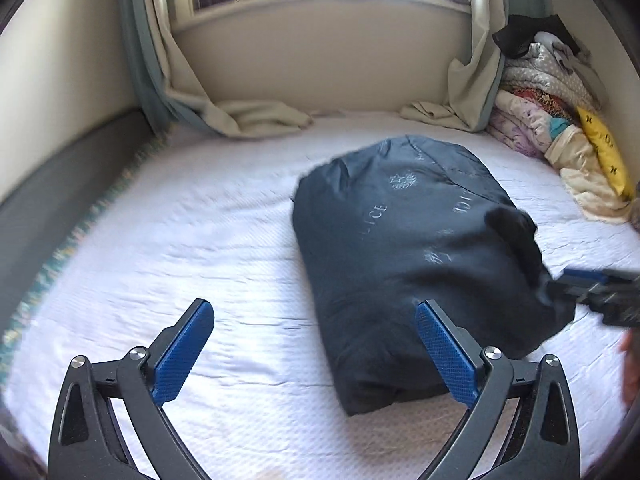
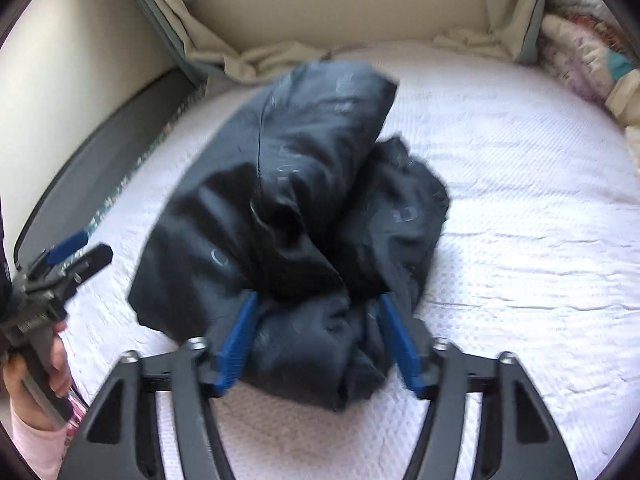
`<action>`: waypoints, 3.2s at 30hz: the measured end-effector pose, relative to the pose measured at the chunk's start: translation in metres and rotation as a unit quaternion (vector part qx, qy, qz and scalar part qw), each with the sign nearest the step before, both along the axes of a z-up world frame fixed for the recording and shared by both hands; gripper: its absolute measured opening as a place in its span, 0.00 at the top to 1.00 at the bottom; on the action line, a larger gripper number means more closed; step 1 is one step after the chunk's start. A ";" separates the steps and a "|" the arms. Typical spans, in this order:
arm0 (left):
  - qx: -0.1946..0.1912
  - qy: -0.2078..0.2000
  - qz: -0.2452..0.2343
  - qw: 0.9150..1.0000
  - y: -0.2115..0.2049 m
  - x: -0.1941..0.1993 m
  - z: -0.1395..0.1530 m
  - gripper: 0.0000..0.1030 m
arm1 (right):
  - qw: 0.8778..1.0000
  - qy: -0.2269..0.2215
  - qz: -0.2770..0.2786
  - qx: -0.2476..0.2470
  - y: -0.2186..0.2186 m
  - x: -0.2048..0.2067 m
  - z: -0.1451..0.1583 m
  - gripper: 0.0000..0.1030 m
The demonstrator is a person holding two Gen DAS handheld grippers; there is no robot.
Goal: Fold large clothes
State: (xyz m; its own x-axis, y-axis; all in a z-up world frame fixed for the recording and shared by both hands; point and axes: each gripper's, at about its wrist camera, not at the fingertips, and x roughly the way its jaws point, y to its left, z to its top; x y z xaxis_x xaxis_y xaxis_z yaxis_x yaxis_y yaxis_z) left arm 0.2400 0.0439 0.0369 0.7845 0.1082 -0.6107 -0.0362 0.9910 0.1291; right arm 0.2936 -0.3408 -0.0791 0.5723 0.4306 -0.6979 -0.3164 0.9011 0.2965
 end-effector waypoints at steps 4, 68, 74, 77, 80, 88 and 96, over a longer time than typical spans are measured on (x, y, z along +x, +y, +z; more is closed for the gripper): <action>0.013 -0.019 0.010 1.000 -0.008 -0.029 0.003 0.00 | 0.999 -0.032 -0.024 0.010 -0.008 -0.037 0.022 0.12; -0.039 0.059 0.013 0.997 -0.037 -0.097 -0.057 0.00 | 0.987 -0.033 -0.133 -0.087 0.011 -0.135 -0.034 0.02; -0.041 0.063 0.013 0.997 -0.036 -0.097 -0.058 0.00 | 0.986 -0.033 -0.137 -0.089 0.009 -0.135 -0.035 0.02; -0.042 0.063 0.013 0.997 -0.036 -0.097 -0.058 0.00 | 0.986 -0.033 -0.138 -0.089 0.008 -0.135 -0.035 0.02; -0.040 0.064 0.012 0.997 -0.036 -0.096 -0.059 0.00 | 0.986 -0.034 -0.137 -0.090 0.007 -0.135 -0.035 0.02; -0.041 0.064 0.014 0.997 -0.036 -0.095 -0.060 0.00 | 0.986 -0.033 -0.136 -0.091 0.006 -0.135 -0.034 0.01; -0.041 0.066 0.013 0.997 -0.036 -0.095 -0.061 0.00 | 0.987 -0.030 -0.134 -0.088 0.003 -0.134 -0.035 0.01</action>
